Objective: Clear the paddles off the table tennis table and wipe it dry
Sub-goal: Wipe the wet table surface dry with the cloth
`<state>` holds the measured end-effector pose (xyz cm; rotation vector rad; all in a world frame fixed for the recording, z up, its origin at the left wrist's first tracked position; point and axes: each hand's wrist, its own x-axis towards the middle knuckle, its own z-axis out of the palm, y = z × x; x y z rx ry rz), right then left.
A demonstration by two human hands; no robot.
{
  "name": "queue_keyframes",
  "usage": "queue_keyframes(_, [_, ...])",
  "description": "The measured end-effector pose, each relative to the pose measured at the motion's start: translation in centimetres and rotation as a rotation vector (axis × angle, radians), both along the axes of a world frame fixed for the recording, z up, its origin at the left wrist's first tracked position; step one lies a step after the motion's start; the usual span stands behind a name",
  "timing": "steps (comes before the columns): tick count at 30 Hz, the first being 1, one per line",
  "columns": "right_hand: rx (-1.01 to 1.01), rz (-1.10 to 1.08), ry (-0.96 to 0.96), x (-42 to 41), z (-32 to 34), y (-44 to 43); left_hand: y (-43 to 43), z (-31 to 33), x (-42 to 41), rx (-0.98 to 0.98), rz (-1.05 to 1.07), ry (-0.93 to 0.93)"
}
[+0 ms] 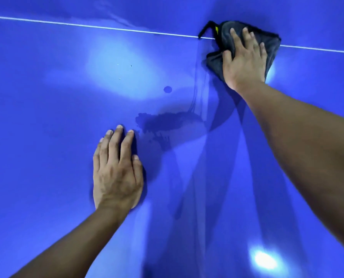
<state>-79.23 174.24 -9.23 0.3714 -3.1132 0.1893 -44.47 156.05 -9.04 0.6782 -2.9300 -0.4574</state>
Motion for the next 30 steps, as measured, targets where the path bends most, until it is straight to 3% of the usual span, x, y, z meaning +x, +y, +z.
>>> queue_keyframes(5, [0.009,0.094,-0.032,1.8,0.2,-0.5,0.0,-0.1,0.1,-0.015,0.001,-0.033])
queue_keyframes(14, [-0.01,0.431,-0.029,14.5,-0.7,-5.2,-0.2,-0.8,0.5,-0.023,-0.015,0.031])
queue_keyframes(20, [-0.027,0.525,-0.015,24.1,-0.3,-4.5,-0.2,0.2,1.2,0.259,0.059,0.283])
queue_keyframes(30, [-0.142,0.51,-0.067,43.8,-0.1,3.5,4.0,1.6,14.7,0.113,-0.071,0.154])
